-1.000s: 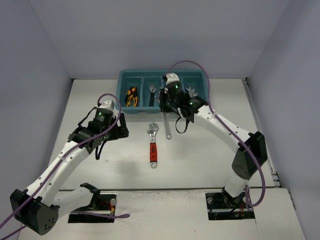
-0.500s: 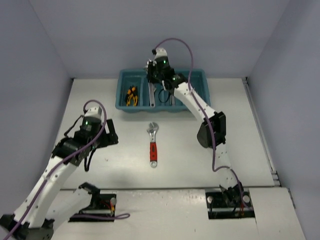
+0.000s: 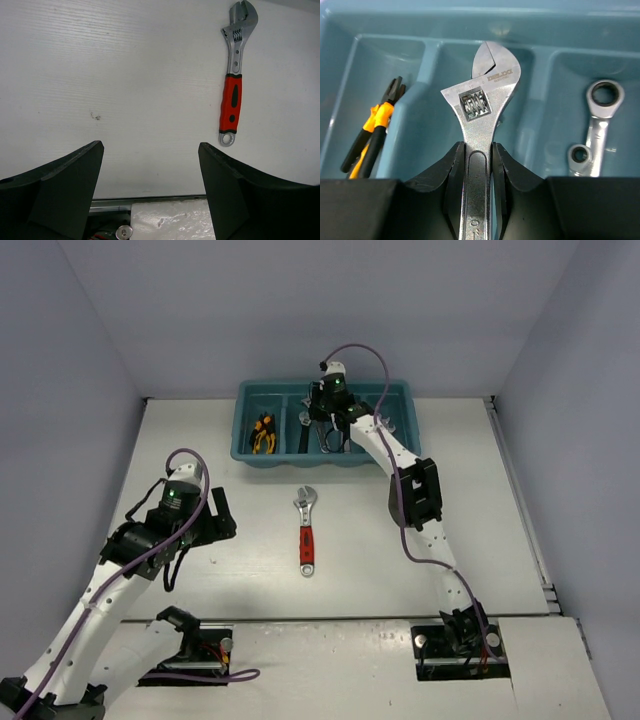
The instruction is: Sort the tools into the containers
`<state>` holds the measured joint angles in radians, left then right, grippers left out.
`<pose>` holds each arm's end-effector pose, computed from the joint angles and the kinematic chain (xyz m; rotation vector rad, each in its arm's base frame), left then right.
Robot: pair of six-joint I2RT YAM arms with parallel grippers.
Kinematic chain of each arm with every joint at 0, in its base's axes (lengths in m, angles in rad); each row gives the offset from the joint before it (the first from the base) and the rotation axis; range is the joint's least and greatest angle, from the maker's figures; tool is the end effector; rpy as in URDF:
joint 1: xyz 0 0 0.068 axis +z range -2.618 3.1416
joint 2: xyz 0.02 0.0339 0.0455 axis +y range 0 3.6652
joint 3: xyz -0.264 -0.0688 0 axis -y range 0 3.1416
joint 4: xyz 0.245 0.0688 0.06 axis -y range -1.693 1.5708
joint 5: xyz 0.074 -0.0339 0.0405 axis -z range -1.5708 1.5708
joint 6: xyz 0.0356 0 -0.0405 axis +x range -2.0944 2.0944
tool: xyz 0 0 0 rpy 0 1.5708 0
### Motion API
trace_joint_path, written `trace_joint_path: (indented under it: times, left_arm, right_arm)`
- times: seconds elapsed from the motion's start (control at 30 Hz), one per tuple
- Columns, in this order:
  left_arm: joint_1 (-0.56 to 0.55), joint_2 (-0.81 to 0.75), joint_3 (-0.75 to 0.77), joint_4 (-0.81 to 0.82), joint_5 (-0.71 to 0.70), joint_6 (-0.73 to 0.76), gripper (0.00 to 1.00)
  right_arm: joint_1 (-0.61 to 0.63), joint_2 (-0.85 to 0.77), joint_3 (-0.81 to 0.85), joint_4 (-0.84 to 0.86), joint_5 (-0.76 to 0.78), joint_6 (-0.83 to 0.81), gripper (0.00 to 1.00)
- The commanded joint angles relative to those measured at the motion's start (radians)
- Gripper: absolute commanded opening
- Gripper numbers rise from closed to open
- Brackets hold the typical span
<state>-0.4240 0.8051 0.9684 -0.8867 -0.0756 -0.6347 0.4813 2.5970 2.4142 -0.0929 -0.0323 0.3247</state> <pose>0.1388 -0.0597 0.3304 -0.2851 2.3178 -0.4556 0.5340 0.2802 0.2349 -0.1707 1.8802 0.5880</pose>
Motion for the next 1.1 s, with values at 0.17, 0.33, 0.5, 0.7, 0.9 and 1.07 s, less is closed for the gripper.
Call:
trace_joint_path:
  times: [0.17,0.33,0.5,0.7,0.9,1.07]
  left_arm:
    - [0.007,-0.002,0.01,0.009,0.018,-0.027,0.74]
    - [0.005,-0.008,0.003,0.006,0.023,-0.033,0.74]
    - [0.005,-0.001,-0.004,0.009,0.033,-0.04,0.74]
    - [0.005,0.051,0.04,0.013,0.061,-0.041,0.74]
    - [-0.005,0.138,0.099,0.016,0.073,-0.08,0.74]
    - [-0.054,0.228,0.126,0.041,0.066,-0.12,0.74]
  right_arm:
    - [0.002,-0.015,0.029,0.286,0.003,0.103,0.0]
    - [-0.004,-0.002,0.026,0.344,0.003,0.148,0.12]
    - [-0.003,-0.023,-0.009,0.375,0.0,0.154,0.42]
    - [0.0,-0.149,-0.097,0.378,0.001,0.091,0.61]
    - [-0.003,-0.404,-0.306,0.38,0.079,-0.012,0.62]
    - [-0.019,-0.685,-0.596,0.377,0.152,-0.077,0.62]
